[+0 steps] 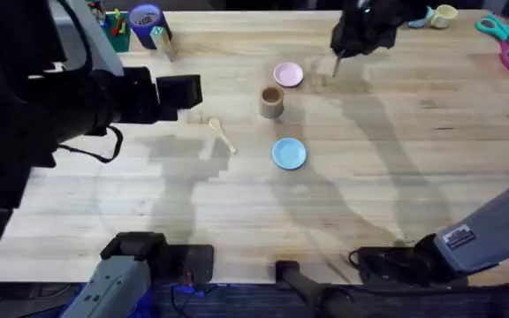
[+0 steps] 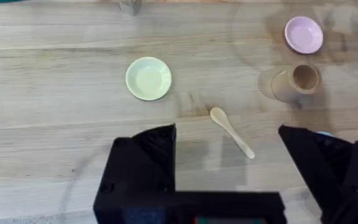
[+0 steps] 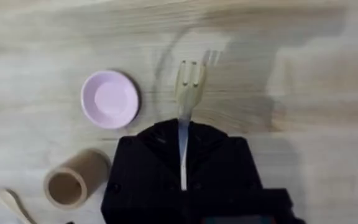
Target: Pick up a utensil and set it on the pink plate, then put the other utensil in the container.
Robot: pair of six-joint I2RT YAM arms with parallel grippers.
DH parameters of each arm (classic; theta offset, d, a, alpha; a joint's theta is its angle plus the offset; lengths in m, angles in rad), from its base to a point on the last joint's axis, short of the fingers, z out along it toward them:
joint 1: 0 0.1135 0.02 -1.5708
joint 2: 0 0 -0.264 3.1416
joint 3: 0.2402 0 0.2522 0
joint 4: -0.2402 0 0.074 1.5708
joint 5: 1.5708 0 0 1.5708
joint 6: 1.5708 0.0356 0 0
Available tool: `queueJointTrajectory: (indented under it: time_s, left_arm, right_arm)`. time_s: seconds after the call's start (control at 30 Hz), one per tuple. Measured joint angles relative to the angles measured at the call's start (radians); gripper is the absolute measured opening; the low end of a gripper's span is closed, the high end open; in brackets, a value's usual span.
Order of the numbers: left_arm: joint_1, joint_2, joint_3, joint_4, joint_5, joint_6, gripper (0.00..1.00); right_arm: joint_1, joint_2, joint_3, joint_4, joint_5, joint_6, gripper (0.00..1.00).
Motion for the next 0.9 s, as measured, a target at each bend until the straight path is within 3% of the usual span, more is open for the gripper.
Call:
queueJointTrajectory:
  time_s: [0.3,0.6,0.9]
  left_arm:
    - [0.0,0.0,0.0,0.0,0.0,0.0,0.992]
    - [0.0,0.0,0.0,0.0,0.0,0.0,0.992]
    - [0.0,0.0,0.0,0.0,0.0,0.0,0.992]
  right_arm:
    - [0.089,0.0,0.0,0.041,0.0,-0.336,0.033]
    - [0.095,0.0,0.015,-0.005,-0.018,-0.373,0.033]
    - [0.095,0.0,0.149,-0.027,-0.023,-0.379,0.032]
